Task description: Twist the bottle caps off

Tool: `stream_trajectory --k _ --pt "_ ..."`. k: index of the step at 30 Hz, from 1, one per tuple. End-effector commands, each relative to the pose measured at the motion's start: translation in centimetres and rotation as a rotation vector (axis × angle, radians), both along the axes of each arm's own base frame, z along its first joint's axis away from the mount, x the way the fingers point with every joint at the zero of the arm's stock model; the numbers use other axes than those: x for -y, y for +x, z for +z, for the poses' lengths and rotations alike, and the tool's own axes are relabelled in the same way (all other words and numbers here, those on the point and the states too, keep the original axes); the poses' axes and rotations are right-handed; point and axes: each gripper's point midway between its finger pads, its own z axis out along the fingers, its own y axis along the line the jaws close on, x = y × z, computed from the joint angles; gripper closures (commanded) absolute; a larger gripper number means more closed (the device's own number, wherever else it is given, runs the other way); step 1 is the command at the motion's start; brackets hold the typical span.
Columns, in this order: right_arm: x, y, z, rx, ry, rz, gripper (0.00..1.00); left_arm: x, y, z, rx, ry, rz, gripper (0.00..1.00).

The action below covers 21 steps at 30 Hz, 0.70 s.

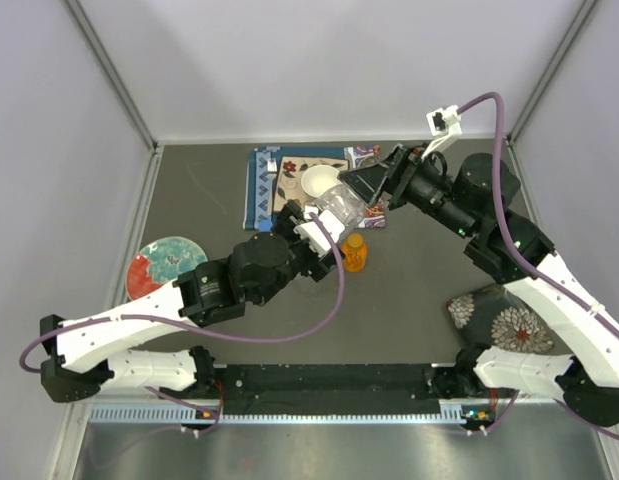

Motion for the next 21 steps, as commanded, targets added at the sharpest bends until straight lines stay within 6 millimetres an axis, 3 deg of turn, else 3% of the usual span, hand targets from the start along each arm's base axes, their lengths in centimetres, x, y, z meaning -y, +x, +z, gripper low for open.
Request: stream_trajectory --k 1,14,18,21 --pt "-0.2 0.0 0.2 -0.004 0.015 -0.004 0.29 0.2 0.5 3.1 0.055 -0.089 0.032 0.74" --pt "-0.1 0.0 -1.3 -0.031 0.003 -0.012 0.47 0.3 0.6 3.1 0.047 -0.099 0.046 0.74" --pt "0.0 0.0 -1.5 -0.033 0.002 -0.018 0.68 0.4 0.6 2.8 0.039 -0.100 0.041 0.74" --pt "0.3 0.0 -1.7 -0.027 -0.003 -0.026 0.72 0.5 0.4 2.9 0.036 -0.105 0.027 0.73"
